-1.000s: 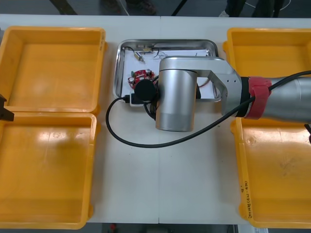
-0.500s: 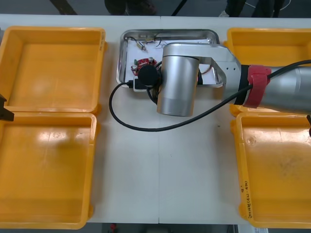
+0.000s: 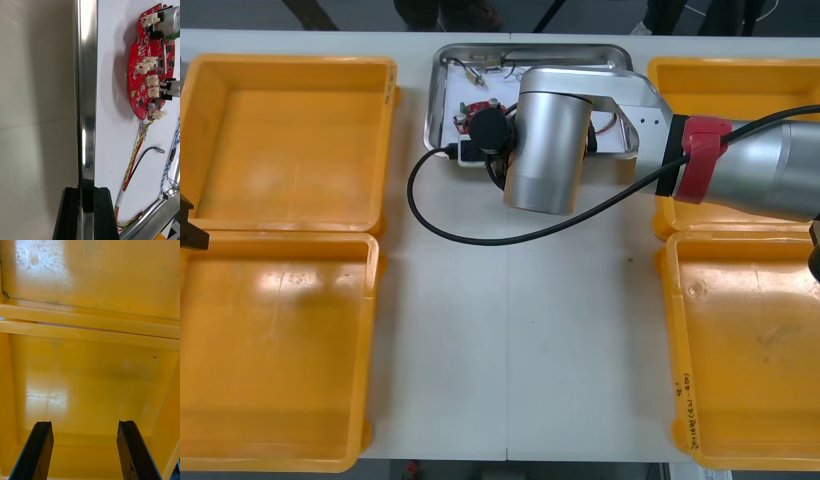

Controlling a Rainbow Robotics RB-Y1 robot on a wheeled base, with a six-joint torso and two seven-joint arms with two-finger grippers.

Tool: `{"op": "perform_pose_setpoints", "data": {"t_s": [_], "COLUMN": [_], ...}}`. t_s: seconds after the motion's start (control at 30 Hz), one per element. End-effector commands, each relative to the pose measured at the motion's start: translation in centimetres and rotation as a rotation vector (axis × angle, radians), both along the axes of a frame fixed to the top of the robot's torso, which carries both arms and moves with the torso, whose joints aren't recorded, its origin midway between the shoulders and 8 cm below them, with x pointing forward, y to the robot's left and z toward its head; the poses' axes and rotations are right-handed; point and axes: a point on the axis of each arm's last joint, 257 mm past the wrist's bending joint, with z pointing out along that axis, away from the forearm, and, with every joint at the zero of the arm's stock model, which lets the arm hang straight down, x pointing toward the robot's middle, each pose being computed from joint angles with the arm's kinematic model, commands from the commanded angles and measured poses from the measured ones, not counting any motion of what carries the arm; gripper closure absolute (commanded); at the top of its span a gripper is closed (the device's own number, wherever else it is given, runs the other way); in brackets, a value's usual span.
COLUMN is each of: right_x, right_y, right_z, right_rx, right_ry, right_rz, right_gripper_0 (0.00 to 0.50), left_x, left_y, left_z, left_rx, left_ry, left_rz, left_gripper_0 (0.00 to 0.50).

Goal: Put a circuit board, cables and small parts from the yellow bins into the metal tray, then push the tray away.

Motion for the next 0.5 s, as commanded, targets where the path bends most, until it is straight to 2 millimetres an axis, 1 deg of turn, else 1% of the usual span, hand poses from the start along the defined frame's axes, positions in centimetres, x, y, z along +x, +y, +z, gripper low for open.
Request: {"op": "perform_pose_setpoints", "data": {"t_s": [0.03, 0.17, 0.5], "right_x": [1.4, 2.4, 3.0], "right_y": [3.2, 2.6, 1.8], "right_z": [2.6, 2.5, 2.5], "right_rx": [-0.008, -0.028, -0.032], "right_ry": [-0.075, -0.094, -0.095], "right_rz": [0.106, 0.11, 0.085], "right_gripper_0": [0.5, 0.5, 0.5], "left_x": [-0.3, -0.3, -0.3], "left_y": [1.5, 1.5, 1.5], "left_z": [1.6, 1.6, 1.6], "left_rx": [0.091, 0.091, 0.091], "left_ry": [-0.022, -0.022, -0.022], "left_rz": [-0.07, -0.07, -0.07], "left_gripper_0": [0.0, 0.0, 0.0]}}
